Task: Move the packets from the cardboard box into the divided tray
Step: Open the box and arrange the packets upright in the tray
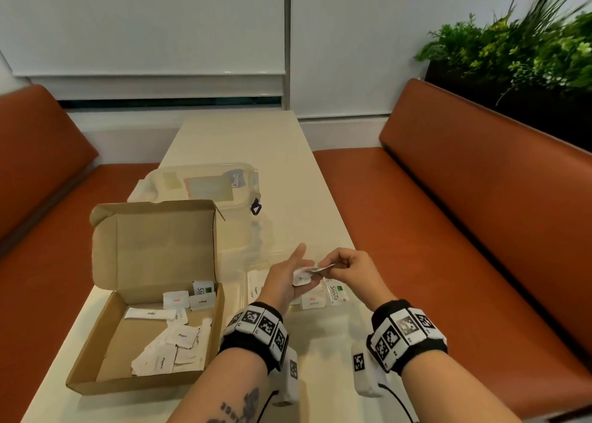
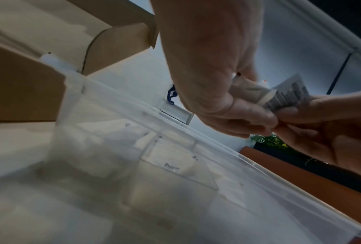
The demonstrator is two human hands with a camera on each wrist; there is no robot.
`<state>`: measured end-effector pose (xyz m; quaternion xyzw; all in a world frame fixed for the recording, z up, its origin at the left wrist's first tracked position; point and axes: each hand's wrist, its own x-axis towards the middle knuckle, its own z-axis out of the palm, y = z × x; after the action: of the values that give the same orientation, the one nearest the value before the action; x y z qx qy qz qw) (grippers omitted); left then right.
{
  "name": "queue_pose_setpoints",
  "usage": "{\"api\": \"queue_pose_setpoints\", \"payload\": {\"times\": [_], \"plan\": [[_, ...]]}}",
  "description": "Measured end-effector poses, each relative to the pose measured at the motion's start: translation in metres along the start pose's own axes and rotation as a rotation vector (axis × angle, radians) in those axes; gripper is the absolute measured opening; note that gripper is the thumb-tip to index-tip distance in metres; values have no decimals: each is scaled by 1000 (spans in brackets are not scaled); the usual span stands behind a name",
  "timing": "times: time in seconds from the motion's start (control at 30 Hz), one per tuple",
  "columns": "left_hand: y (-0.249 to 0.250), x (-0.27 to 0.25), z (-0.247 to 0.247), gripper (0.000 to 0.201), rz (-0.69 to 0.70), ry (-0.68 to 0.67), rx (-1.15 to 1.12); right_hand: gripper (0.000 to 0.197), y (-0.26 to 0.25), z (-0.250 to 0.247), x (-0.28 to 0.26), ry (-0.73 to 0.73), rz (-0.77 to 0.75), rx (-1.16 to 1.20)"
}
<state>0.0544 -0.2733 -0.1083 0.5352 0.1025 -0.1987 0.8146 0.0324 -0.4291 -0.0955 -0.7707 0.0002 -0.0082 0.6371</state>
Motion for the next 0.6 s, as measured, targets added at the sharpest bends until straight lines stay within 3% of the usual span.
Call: {"api": "queue_pose_setpoints", "payload": {"times": [0.1, 0.27, 0.37, 0.6], "plan": [[-4, 1, 1, 18, 52, -4, 87, 13, 0, -2, -1, -36, -2, -31], [-5, 2, -1, 20, 137, 76, 215, 23, 2, 0, 4, 68, 142, 198], [-5, 3, -2, 22, 197, 99, 299, 18, 4, 2, 5, 50, 154, 177], [-5, 6, -8, 22, 195, 212, 183, 27, 8, -5, 7, 136, 145, 126]]}}
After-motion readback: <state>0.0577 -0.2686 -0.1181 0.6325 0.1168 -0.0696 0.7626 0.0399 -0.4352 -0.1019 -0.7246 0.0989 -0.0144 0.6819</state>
